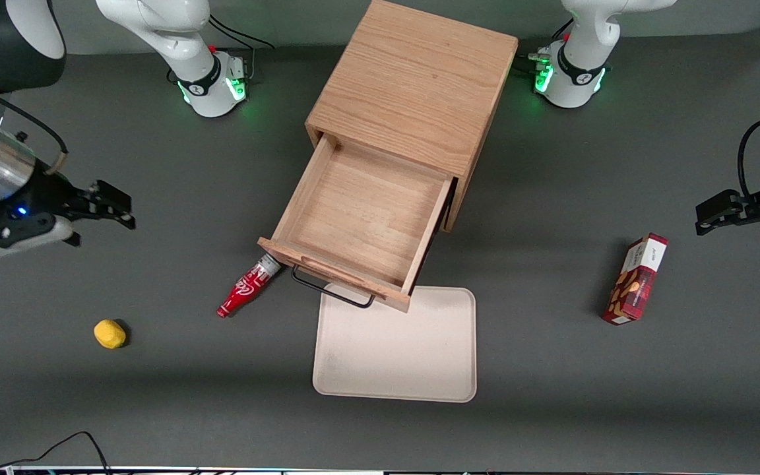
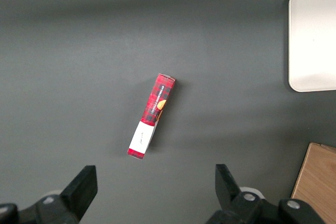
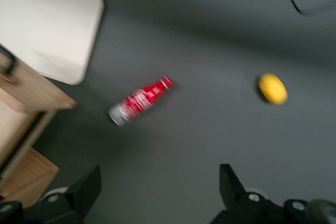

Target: Open upper drawer

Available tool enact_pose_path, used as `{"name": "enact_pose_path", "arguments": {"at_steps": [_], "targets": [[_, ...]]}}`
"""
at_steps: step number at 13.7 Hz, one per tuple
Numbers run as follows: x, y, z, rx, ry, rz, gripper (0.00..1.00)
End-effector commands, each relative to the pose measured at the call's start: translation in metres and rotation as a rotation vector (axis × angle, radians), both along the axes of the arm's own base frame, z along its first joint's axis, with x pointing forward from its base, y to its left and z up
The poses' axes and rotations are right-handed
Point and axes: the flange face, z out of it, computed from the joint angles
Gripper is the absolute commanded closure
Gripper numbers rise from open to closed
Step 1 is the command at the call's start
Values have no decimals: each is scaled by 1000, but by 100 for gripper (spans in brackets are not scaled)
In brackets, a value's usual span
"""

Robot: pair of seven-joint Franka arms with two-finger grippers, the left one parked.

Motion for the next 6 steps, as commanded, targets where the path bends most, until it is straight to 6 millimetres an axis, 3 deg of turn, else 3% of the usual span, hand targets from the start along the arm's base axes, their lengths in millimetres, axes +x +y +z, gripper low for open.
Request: {"name": "enact_pose_path", "arguments": {"at_steps": [1, 6], "targets": [[-31, -27, 0, -50, 7, -92, 0], [-33, -33, 5, -54, -4, -181, 0]]}}
